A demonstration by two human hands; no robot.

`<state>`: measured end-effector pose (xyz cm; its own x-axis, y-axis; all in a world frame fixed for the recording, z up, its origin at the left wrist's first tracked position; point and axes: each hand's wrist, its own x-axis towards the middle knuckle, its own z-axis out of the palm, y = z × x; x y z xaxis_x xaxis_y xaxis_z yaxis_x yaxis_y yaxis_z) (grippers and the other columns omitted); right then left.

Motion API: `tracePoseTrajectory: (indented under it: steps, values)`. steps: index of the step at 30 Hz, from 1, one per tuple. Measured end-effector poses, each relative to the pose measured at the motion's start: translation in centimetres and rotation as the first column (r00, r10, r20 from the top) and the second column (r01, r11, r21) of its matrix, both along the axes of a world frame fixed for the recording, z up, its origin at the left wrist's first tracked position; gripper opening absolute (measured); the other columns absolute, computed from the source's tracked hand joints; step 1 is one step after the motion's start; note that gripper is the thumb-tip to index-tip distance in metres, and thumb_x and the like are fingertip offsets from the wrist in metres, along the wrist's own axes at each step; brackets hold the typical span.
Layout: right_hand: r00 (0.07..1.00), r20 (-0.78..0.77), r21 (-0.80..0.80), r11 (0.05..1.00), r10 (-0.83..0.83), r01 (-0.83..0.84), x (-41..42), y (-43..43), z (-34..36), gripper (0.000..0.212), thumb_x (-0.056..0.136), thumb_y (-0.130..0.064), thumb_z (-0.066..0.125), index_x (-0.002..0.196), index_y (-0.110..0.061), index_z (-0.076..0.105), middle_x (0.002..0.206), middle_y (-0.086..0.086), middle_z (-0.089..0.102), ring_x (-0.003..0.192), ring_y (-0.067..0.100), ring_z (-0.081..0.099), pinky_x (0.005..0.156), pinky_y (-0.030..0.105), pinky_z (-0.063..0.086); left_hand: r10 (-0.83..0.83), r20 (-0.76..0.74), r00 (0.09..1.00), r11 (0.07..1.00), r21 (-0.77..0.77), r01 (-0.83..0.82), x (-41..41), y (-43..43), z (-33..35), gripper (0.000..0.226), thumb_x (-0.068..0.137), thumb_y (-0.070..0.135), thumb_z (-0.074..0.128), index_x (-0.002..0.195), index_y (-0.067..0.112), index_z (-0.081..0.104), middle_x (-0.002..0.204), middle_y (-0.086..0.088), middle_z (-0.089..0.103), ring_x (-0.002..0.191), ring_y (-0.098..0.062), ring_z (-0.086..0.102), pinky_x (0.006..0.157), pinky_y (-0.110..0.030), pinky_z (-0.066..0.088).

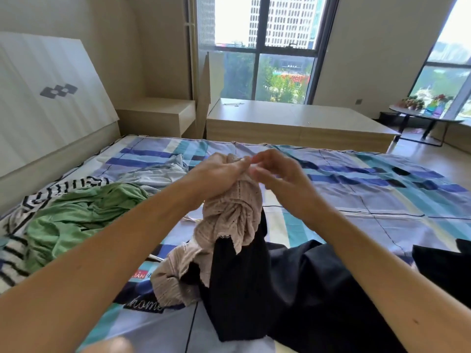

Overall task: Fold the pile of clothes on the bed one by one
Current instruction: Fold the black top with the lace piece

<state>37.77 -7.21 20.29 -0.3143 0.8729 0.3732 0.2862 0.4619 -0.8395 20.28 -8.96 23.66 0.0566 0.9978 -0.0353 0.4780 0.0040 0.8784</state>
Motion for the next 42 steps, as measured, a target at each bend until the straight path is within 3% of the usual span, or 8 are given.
tracePoseTrajectory:
  steps: [4,10,16,20,23,28,36,42]
  values:
    - [0.969,0.246,0.107,0.994,-0.033,0.007,-0.5,-2.3,-1.1,0.067,0.069,-0.033,0.085,0.126,-0.033,0.049,0.112,-0.006,0.062,0.098,0.008,0.062,0.078,0.026,0.051,-0.038,0.386,0.922,0.974,-0.192,0.120,-0.3,0.6,-0.6,0.048,0.101,0.051,0.048,0.107,0.006,0.063,0.088,-0.005,0.071,0.083,-0.022,0.067,0.088,-0.041,0.055]
    - [0.968,0.101,0.226,0.953,-0.231,0.204,0.9,-0.5,-2.4,0.003,0.093,-0.025,0.064,0.092,-0.028,0.064,0.079,-0.011,0.070,0.071,0.004,0.063,0.064,0.028,0.047,-0.479,0.310,0.822,0.822,-0.172,0.543,-1.1,-0.5,-2.5,0.051,0.091,0.035,0.066,0.138,0.019,0.055,0.131,-0.009,0.067,0.122,-0.027,0.063,0.108,-0.044,0.047]
    - [0.991,0.116,0.125,0.991,-0.059,0.045,3.2,-0.6,-1.7,0.003,0.095,-0.027,0.065,0.095,-0.024,0.066,0.099,-0.009,0.069,0.094,0.006,0.066,0.080,0.030,0.052,-0.388,0.160,0.908,0.912,-0.080,0.403,-1.4,0.1,-3.7,0.052,0.074,0.016,0.079,0.124,0.017,0.063,0.112,-0.019,0.071,0.102,-0.032,0.071,0.098,-0.053,0.054]
    - [0.945,0.315,0.112,0.986,0.084,-0.125,2.4,-1.8,-2.3,0.064,0.078,-0.026,0.081,0.131,-0.030,0.046,0.111,-0.012,0.064,0.097,0.001,0.064,0.082,0.021,0.052,-0.311,0.043,0.949,0.950,0.024,0.311,0.0,0.1,-3.2,0.036,0.081,0.018,0.082,0.114,0.018,0.067,0.083,-0.003,0.074,0.074,-0.017,0.070,0.070,-0.033,0.055]
    - [0.963,0.244,0.237,0.970,-0.112,0.053,2.0,-1.4,-2.4,0.046,0.076,-0.013,0.081,0.115,-0.025,0.059,0.077,-0.004,0.064,0.061,0.005,0.055,0.058,0.027,0.044,-0.250,-0.091,0.964,0.955,0.144,0.261,0.5,-0.1,-2.6,0.041,0.077,0.022,0.084,0.111,0.022,0.060,0.068,0.010,0.069,0.061,-0.007,0.062,0.062,-0.025,0.047]
    - [0.991,-0.105,0.082,0.993,-0.081,0.090,3.5,-1.0,-1.5,0.012,0.075,-0.014,0.064,0.087,-0.014,0.063,0.072,-0.002,0.060,0.065,0.007,0.052,0.060,0.026,0.040,-0.161,-0.423,0.892,0.955,0.161,0.249,-0.3,-0.1,-5.2,0.033,0.070,0.027,0.088,0.084,0.027,0.058,0.071,0.011,0.062,0.063,-0.002,0.057,0.052,-0.013,0.039]
    - [0.703,-0.667,-0.208,0.968,-0.246,0.142,9.9,-0.8,-2.5,0.023,0.083,0.000,0.048,0.087,-0.021,0.056,0.073,-0.002,0.059,0.069,0.014,0.054,0.068,0.031,0.044,-0.167,-0.003,0.986,0.980,-0.108,0.166,-0.1,-0.3,-11.2,0.028,0.067,0.022,0.068,0.081,-0.002,0.066,0.064,-0.014,0.056,0.059,-0.023,0.051,0.058,-0.037,0.038]
    - [0.595,-0.742,-0.281,0.949,-0.308,0.140,13.6,-1.0,-4.8,0.049,0.088,0.014,0.032,0.095,-0.020,0.067,0.078,0.001,0.067,0.072,0.016,0.063,0.068,0.025,0.054,-0.176,0.302,0.937,0.968,-0.121,0.221,1.3,-0.4,-11.4,0.013,0.074,0.007,0.072,0.084,0.014,0.072,0.057,-0.003,0.044,0.048,-0.015,0.038,0.042,-0.021,0.027]
